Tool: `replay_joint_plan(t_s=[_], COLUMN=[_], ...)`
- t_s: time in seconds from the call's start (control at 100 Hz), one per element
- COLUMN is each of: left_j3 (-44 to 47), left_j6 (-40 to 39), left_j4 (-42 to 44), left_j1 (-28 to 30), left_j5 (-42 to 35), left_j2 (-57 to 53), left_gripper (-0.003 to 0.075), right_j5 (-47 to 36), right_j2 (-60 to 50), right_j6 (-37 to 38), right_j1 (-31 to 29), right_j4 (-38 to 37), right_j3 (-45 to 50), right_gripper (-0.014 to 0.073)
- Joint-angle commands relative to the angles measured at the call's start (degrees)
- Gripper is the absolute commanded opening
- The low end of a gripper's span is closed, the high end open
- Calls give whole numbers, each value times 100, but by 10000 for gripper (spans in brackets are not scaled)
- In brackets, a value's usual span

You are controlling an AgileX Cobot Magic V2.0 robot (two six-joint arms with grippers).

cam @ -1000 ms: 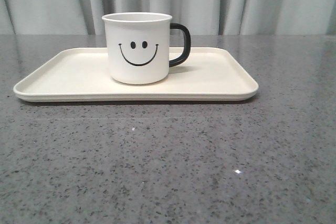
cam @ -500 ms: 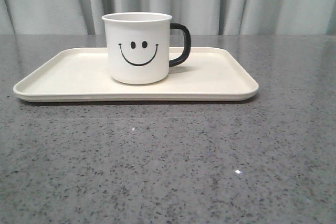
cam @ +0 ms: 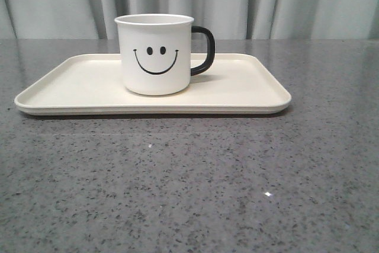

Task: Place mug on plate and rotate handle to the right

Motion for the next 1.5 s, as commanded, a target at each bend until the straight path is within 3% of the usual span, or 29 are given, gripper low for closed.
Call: replay_joint_plan(t_s=[0.0,0.24,1.49], left_j3=[46,46,46], left_j6=[6,6,6], left_j4=[11,11,-15], left_j1=[106,407,407], left_j5=[-554,-507,-507], left_j2=[-175,-175,-175], left_gripper=[-20,-20,-20], right_j5=[-418,-418,-418], right_j2=[145,145,145], right_j6=[-17,-17,-17], right_j1=[-26,-26,-26], right_j4=[-155,-155,-155], right_j3=[-85,-85,-85], right_gripper=[-113,-113,-113])
